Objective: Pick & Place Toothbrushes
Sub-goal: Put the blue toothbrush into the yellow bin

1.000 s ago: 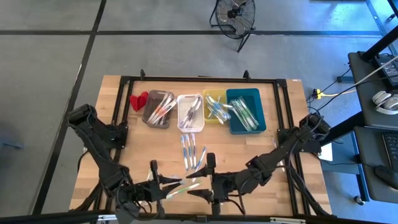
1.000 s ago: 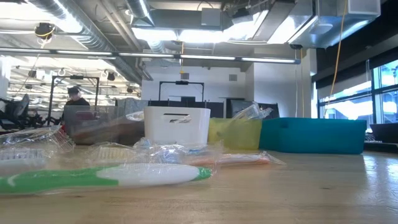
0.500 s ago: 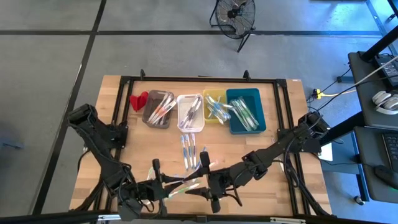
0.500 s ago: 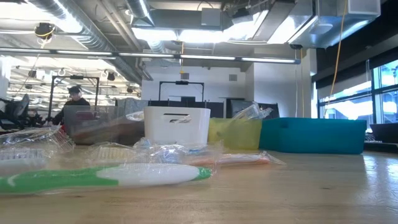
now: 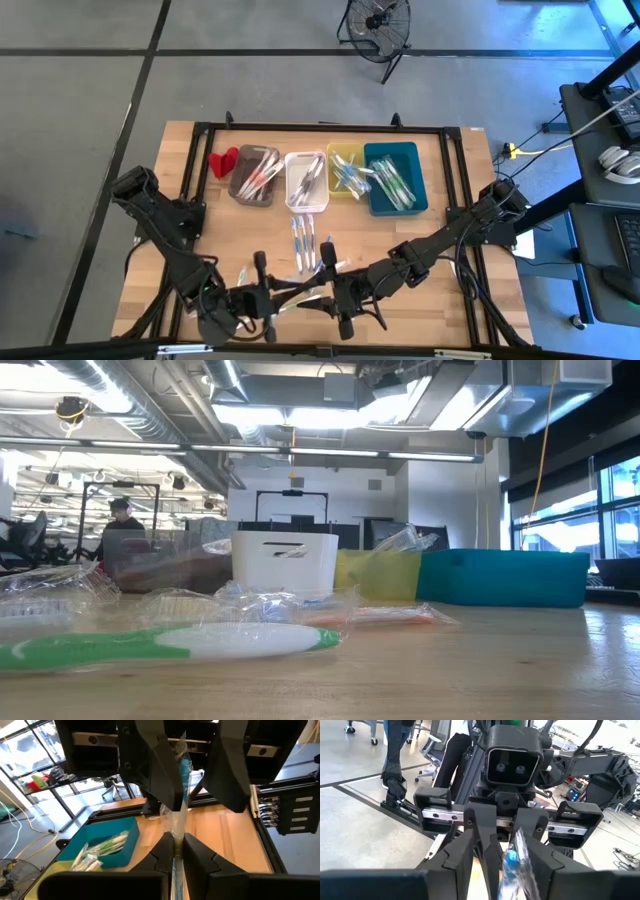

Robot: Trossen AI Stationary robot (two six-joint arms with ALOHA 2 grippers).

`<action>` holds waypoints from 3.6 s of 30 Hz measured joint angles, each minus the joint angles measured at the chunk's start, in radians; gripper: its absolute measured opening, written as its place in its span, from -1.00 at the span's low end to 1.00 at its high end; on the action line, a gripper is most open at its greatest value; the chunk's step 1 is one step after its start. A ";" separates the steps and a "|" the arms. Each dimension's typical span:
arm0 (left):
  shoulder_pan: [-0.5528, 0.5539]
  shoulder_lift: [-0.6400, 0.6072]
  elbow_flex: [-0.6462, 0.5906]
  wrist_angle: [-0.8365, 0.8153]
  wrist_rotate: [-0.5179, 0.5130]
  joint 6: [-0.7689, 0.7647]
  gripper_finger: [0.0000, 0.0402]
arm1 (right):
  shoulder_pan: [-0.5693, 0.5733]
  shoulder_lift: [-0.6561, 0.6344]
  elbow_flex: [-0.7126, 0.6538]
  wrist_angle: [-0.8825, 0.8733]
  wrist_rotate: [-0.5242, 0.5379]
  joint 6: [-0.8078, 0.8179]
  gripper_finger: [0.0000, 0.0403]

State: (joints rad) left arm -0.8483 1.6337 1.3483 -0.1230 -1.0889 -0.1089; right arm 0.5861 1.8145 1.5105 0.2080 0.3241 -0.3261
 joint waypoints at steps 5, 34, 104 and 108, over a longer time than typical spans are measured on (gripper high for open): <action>-0.009 0.000 0.000 0.000 -0.019 0.001 -0.91 | 0.001 0.000 0.000 -0.009 0.000 -0.006 -0.39; 0.007 0.000 -0.001 -0.031 0.059 0.002 -0.56 | 0.008 0.000 0.001 -0.112 0.041 -0.014 -0.89; 0.019 0.000 0.000 -0.276 0.095 -0.159 -0.36 | -0.020 -0.869 -1.102 0.686 0.502 -0.155 -0.89; 0.019 0.000 0.000 -0.278 0.101 -0.162 -0.36 | -0.092 -0.869 -1.155 0.793 0.344 -0.176 -0.89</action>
State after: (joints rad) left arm -0.8291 1.6337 1.3483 -0.4015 -0.9881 -0.2707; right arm 0.4946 0.9459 0.3557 1.0010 0.6676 -0.5026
